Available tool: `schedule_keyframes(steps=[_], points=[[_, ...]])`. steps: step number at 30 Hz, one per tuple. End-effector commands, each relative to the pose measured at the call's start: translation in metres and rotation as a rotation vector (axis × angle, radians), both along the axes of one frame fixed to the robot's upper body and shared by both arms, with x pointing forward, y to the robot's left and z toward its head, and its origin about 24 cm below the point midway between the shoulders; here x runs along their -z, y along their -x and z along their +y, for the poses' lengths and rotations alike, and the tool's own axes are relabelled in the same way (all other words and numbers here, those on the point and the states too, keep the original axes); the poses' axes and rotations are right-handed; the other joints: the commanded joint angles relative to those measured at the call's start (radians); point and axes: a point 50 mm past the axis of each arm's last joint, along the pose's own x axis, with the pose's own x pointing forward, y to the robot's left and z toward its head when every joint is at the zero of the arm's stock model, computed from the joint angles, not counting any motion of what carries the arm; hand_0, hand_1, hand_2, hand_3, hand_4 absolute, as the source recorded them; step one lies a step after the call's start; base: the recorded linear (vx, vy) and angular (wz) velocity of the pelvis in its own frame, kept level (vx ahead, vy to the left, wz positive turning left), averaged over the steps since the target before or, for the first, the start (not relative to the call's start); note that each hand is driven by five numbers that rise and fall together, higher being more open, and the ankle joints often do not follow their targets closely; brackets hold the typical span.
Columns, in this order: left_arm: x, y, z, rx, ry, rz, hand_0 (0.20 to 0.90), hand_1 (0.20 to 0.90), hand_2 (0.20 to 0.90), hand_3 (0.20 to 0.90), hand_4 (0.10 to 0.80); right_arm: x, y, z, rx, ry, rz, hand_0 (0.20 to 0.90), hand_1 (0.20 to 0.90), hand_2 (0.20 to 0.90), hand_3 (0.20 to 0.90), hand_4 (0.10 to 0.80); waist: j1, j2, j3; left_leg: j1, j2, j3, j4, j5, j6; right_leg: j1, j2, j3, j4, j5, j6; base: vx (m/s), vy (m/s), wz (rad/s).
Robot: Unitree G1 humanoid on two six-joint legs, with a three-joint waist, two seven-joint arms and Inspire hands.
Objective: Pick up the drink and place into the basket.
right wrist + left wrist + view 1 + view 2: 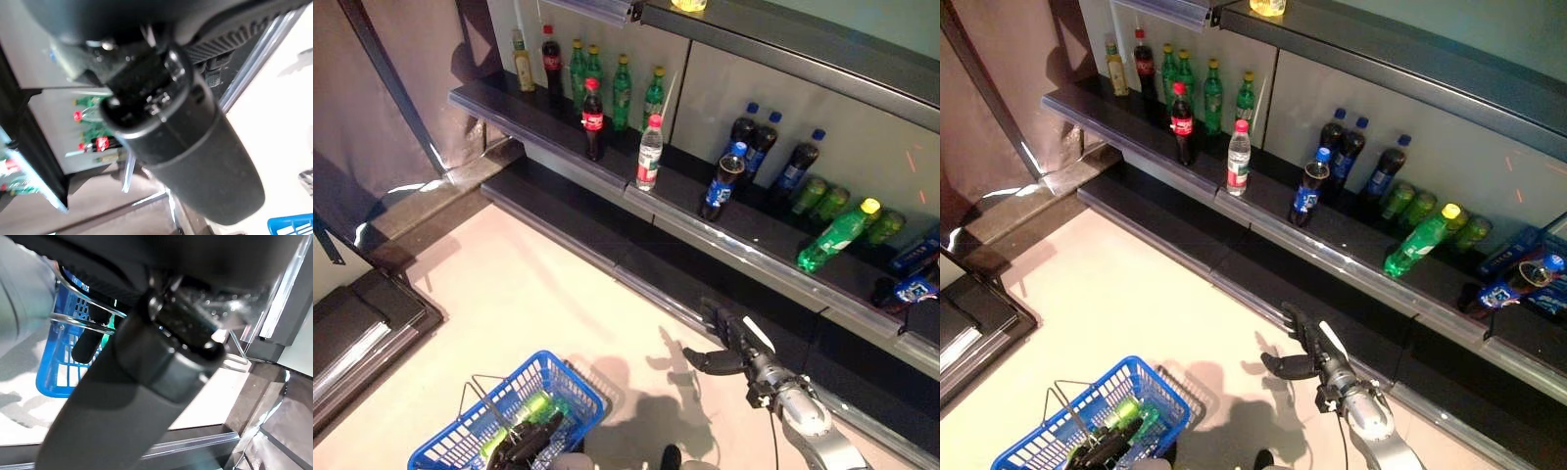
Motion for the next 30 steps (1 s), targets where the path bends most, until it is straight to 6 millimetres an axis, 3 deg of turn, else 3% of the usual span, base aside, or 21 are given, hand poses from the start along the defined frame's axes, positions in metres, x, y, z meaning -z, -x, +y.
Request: schedule_keyframes(steps=[1,3,6,7,10,11,17,18,20,26,30], points=[[-0.037,-0.059,0.013,0.118,-0.122,-0.326,0.3,0.3,0.3,0.2,0.1,-0.078,-0.026,0.002,-0.069,-0.03,-0.363,0.9,0.9,0.9,0.9,0.8,0.018,-0.012,-0.042,-0.012,0.104,0.047,0.115,-0.033,-0.041,-0.073,0.021,0.017,0.103,-0.027,-0.031,-0.018,-0.275,0.03],[-0.036,-0.058,0.012,0.089,-0.113,-0.33,0.3,0.3,0.3,0.2,0.1,-0.101,-0.03,0.003,-0.066,-0.035,-0.476,0.9,0.9,0.9,0.9,0.8,0.018,-0.019,-0.035,-0.048,0.107,0.048,0.225,-0.017,-0.044,-0.066,0.034,0.023,0.093,-0.022,-0.045,-0.008,-0.176,-0.04],[-0.035,-0.057,0.011,0.079,-0.108,-0.332,0.3,0.3,0.3,0.2,0.1,-0.108,-0.032,0.003,-0.058,-0.03,-0.515,0.9,0.9,0.9,0.9,0.8,0.02,-0.022,-0.03,-0.07,0.101,0.039,0.282,-0.005,-0.043,-0.063,0.038,0.029,0.091,-0.02,-0.051,0.021,-0.056,-0.14],[-0.033,-0.054,0.008,0.043,-0.087,-0.331,0.3,0.3,0.3,0.2,0.1,-0.134,-0.035,0.002,-0.021,-0.034,-0.655,0.9,0.9,0.9,0.9,0.8,0.03,-0.018,-0.014,-0.124,0.073,-0.005,0.331,0.004,-0.032,-0.048,0.054,0.066,0.097,-0.026,-0.057,0.114,0.035,-0.24],[-0.03,-0.054,0.0,0.074,-0.078,-0.331,0.3,0.3,0.3,0.2,0.1,-0.16,-0.035,-0.004,0.06,-0.046,-0.804,0.9,0.9,0.9,0.9,0.8,0.028,0.008,-0.009,-0.115,0.09,0.017,0.152,0.056,-0.037,-0.034,0.066,0.082,0.105,-0.045,-0.051,0.188,0.162,-0.41],[-0.028,-0.055,-0.003,0.088,-0.086,-0.319,0.3,0.3,0.3,0.2,0.1,-0.168,-0.032,-0.01,0.098,-0.047,-0.849,0.9,0.9,0.9,0.9,0.8,0.023,0.014,-0.01,-0.122,0.083,0.007,0.144,0.043,-0.033,-0.035,0.055,0.086,0.118,-0.056,-0.047,0.164,0.185,-0.29],[-0.026,-0.054,-0.002,0.07,-0.089,-0.291,0.3,0.3,0.3,0.2,0.1,-0.175,-0.022,-0.026,0.251,-0.055,-0.941,0.9,0.9,0.9,0.9,0.8,-0.005,0.028,-0.043,-0.061,0.047,0.038,0.104,-0.022,-0.024,-0.039,0.005,0.069,0.139,-0.065,-0.024,0.121,0.192,-0.17],[-0.026,-0.051,0.0,0.062,-0.106,-0.279,0.3,0.3,0.3,0.2,0.1,-0.181,-0.016,-0.035,0.325,-0.05,-0.996,0.9,0.9,0.9,0.9,0.8,-0.009,0.029,-0.059,-0.042,0.022,0.038,0.103,-0.051,-0.013,-0.039,-0.02,0.069,0.136,-0.06,-0.006,0.135,0.122,-0.19],[-0.026,-0.048,0.005,0.041,-0.105,-0.275,0.3,0.3,0.3,0.2,0.1,-0.186,-0.012,-0.039,0.376,-0.053,-1.035,0.9,0.9,0.9,0.9,0.8,-0.011,0.035,-0.067,-0.029,0.018,0.047,0.098,-0.06,-0.009,-0.041,-0.032,0.068,0.134,-0.056,0.001,0.109,0.099,-0.1],[-0.024,-0.05,0.007,0.054,-0.11,-0.263,0.3,0.3,0.3,0.2,0.1,-0.19,-0.013,-0.042,0.501,-0.093,-1.104,0.9,0.9,0.9,0.9,0.8,-0.014,0.041,-0.078,-0.002,0.011,0.06,0.069,-0.072,0.001,-0.04,-0.039,0.073,0.109,-0.049,0.011,0.024,0.002,-0.08],[-0.02,-0.05,-0.001,0.075,-0.096,-0.244,0.3,0.3,0.3,0.2,0.1,-0.184,-0.01,-0.05,0.666,-0.077,-1.121,0.9,0.9,0.9,0.9,0.8,-0.021,0.045,-0.089,0.013,0.015,0.07,0.05,-0.074,0.003,-0.039,-0.031,0.077,0.091,-0.043,0.011,0.004,-0.053,-0.01]])
